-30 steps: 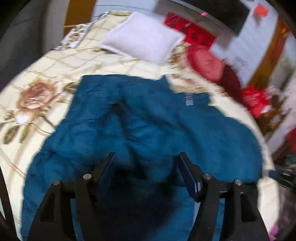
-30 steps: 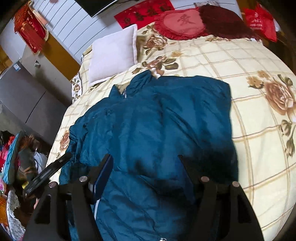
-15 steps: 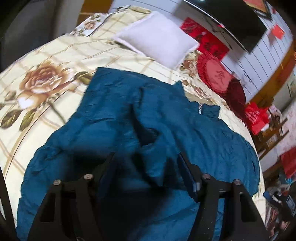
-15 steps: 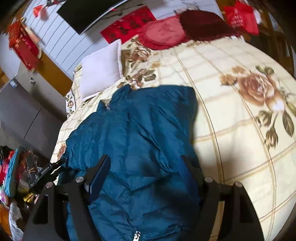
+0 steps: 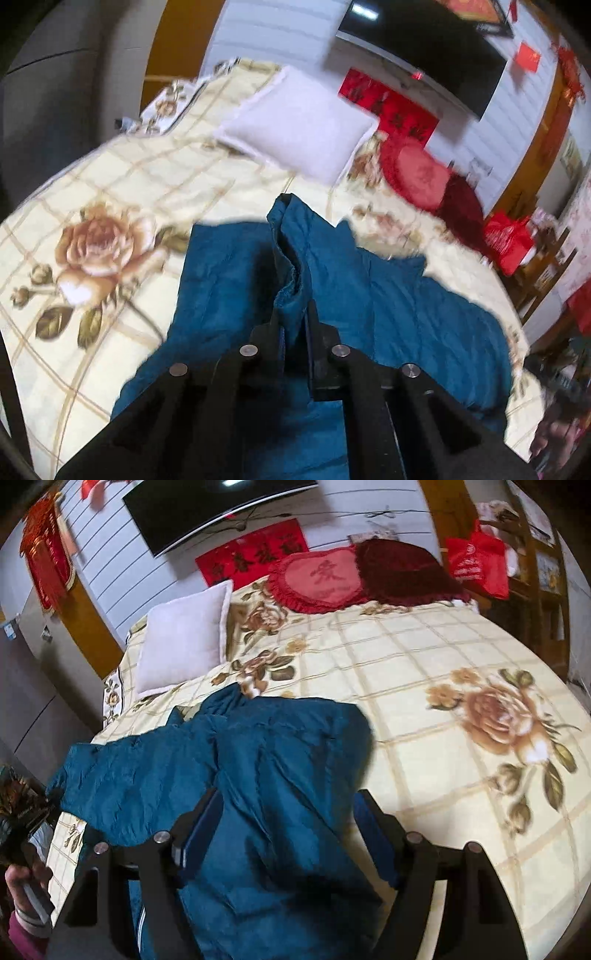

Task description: Fold large clothes

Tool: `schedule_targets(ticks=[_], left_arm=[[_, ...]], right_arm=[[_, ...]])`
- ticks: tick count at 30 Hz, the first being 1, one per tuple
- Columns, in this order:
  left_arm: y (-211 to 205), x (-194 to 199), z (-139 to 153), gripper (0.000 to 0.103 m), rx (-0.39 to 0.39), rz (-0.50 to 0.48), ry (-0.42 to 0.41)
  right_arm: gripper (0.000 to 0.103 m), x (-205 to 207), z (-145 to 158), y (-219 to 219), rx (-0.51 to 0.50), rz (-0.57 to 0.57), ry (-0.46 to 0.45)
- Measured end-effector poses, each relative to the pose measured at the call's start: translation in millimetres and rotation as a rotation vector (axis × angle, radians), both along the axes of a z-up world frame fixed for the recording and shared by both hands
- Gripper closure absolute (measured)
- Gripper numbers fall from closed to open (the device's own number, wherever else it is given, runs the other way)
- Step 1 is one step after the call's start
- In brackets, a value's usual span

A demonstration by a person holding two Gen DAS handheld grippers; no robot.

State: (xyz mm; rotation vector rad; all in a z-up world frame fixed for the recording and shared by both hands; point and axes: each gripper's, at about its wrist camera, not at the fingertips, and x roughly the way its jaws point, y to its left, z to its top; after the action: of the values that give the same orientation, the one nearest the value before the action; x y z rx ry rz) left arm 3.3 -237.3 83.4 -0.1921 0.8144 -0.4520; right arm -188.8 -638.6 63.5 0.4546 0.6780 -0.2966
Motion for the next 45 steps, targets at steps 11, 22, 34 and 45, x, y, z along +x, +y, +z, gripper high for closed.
schedule_targets(ticks=[11, 22, 34, 45], left_arm=[[-20, -7, -57, 0.102, 0.106, -0.071, 0.055], [5, -8, -5, 0.073, 0.052, 0.052, -0.061], [-50, 25, -70, 0.073, 0.241, 0.049, 0.042], [-53, 26, -76, 0.073, 0.272, 0.038, 0.047]], right_arm=[[0.049, 45, -63, -13, -0.071, -0.067, 0.223], [0.049, 31, -3, 16, -0.082, 0.030, 0.044], [0.047, 124, -63, 30, -0.227, 0.075, 0.197], [0.046, 73, -30, 47, -0.182, 0.135, 0.166]])
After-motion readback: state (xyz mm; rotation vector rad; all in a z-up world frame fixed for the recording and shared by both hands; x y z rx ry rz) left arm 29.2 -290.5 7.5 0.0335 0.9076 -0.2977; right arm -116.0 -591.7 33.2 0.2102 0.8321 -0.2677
